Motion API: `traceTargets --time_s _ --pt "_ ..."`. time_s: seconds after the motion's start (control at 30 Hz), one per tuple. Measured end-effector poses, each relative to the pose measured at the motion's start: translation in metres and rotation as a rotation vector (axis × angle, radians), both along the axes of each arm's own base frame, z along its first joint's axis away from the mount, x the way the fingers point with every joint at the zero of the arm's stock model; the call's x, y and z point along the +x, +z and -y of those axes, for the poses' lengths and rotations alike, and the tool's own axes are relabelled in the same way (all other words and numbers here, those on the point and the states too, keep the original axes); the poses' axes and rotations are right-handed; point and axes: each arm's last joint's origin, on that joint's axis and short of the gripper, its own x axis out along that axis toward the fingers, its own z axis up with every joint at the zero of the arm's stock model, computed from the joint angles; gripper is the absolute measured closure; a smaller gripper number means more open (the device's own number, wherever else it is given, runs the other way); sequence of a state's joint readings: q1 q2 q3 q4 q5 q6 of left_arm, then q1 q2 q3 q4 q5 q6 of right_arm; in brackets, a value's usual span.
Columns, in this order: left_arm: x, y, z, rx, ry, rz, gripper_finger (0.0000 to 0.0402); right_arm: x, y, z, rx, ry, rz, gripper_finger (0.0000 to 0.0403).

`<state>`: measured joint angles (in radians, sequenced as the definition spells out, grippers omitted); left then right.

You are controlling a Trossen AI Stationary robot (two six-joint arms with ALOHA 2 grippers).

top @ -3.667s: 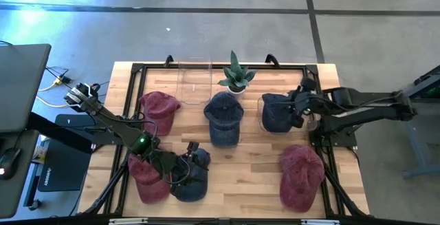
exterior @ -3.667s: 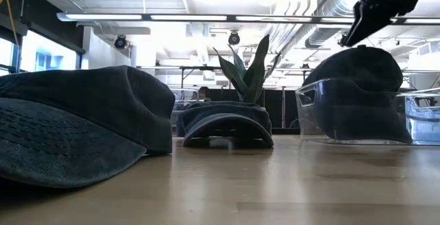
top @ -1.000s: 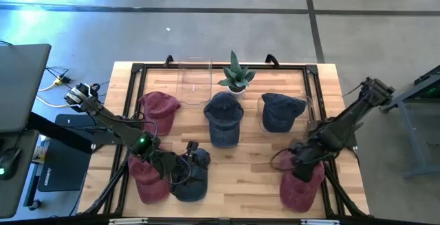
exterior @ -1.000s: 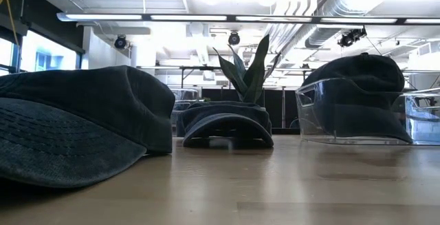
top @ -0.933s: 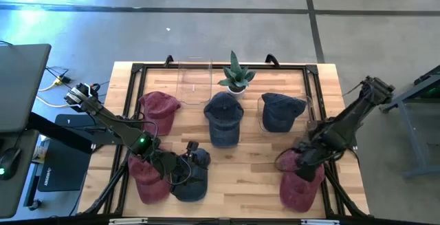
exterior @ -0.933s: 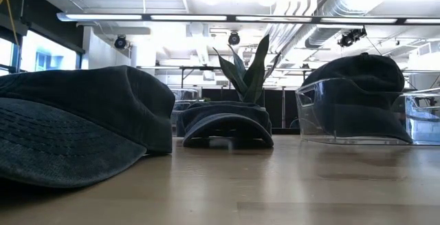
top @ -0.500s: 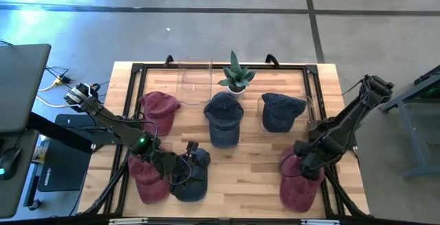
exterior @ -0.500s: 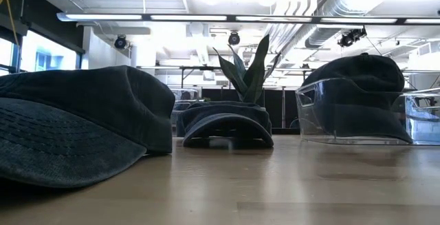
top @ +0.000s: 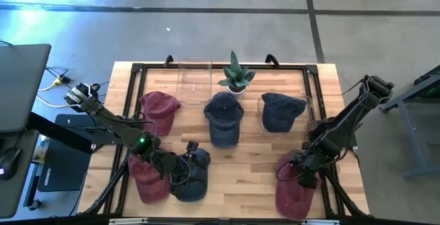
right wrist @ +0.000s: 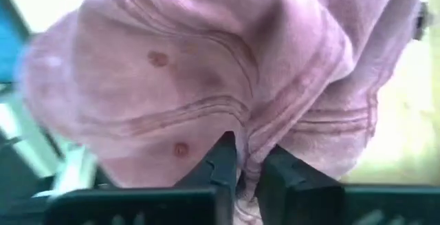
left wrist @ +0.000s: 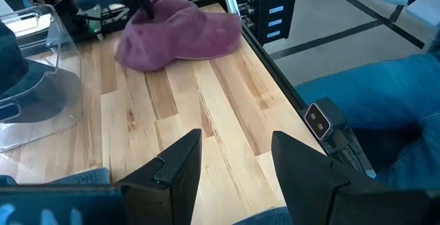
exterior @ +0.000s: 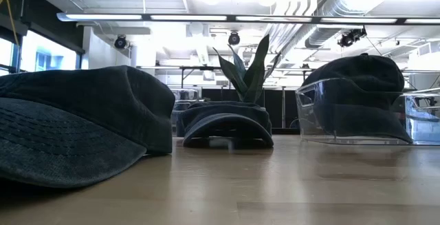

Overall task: Pick & Place hat
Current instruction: Put the right red cap into the left transparent bin

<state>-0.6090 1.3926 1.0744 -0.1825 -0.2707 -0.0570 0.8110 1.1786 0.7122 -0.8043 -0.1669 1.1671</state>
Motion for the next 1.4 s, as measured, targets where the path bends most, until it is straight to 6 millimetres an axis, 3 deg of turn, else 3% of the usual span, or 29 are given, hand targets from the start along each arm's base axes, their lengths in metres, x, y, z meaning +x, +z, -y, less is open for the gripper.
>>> traceTargets --time_s 0.17,0.3,0.5,0.63,0.83,1.03,1.2,1.4 --pt "0.0 0.001 0.0 -0.002 0.001 0.006 0.023 0.024 0.042 -0.003 0.028 -0.123 0.179 0.0359" --pt "0.001 0.003 0.001 0.011 -0.002 0.041 0.023 0.051 0.084 0.0 0.018 -0.108 0.392 0.0385" --pt "-0.003 0.006 0.007 0.089 0.05 0.111 0.023 0.096 0.127 0.011 -0.22 -0.007 0.584 0.0376" --pt "-0.012 0.007 0.017 0.176 0.102 0.154 0.023 0.127 0.123 0.007 -0.442 0.106 0.563 0.0383" --pt "-0.024 0.009 0.033 0.229 0.023 0.19 0.023 0.169 0.083 -0.026 -0.45 0.363 0.444 0.0377" --pt "-0.019 0.009 0.029 0.21 0.045 0.199 0.023 0.181 0.092 -0.042 -0.356 0.429 0.472 0.0373" --pt "0.004 -0.003 0.019 0.188 -0.025 0.149 0.023 0.182 0.105 -0.043 -0.335 0.458 0.521 0.0381" --pt "0.024 -0.003 0.013 0.206 -0.163 0.246 0.023 0.188 0.1 -0.043 -0.281 0.5 0.564 0.0366"
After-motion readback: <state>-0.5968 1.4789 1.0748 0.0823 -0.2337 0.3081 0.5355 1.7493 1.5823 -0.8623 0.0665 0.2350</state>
